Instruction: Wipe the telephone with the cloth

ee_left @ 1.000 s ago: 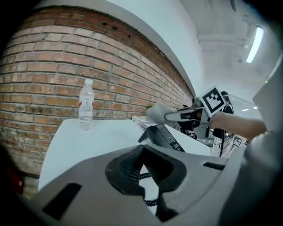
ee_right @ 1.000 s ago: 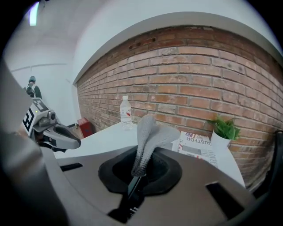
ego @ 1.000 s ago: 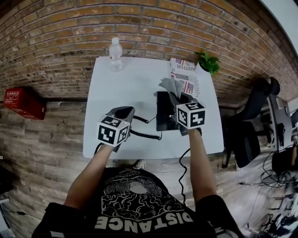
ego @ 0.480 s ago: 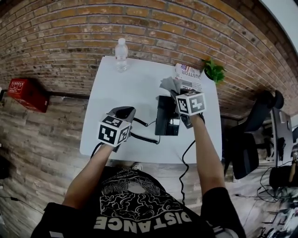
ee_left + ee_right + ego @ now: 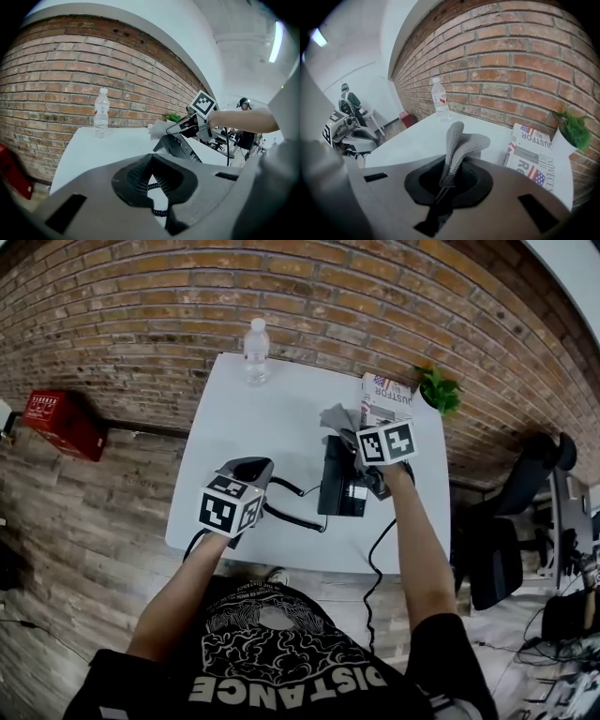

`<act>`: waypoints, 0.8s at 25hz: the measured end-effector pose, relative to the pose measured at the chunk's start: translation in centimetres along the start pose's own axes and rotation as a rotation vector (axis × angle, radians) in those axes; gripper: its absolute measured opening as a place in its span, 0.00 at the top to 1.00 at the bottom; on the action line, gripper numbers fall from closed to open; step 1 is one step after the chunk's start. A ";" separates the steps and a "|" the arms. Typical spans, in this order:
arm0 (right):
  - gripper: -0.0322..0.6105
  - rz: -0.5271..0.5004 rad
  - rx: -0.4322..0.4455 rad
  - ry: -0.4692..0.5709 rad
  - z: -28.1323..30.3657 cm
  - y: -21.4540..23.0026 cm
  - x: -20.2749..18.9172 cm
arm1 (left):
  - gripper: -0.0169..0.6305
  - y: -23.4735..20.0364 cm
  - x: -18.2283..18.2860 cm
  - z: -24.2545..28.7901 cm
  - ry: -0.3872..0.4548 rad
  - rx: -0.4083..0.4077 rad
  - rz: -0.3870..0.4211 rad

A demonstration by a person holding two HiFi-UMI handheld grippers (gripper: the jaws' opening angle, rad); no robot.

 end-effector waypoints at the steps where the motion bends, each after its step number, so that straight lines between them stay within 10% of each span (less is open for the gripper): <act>1: 0.93 -0.002 0.004 -0.003 0.1 -0.1 0.0 | 0.97 0.0 -0.1 -0.1 0.000 0.001 -0.001; 20: 0.93 -0.048 0.069 -0.033 2.2 -3.7 0.9 | 0.97 -1.2 -0.6 -0.9 0.004 0.015 -0.012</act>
Point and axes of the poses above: the fingertips, and each gripper's own axes: z forward along the fingers, y to its right, x out of its top, the point moved 3 cm from there along -z, backward along the fingers, and after that the axes turned 10 degrees about z, right-handed, at the moved point
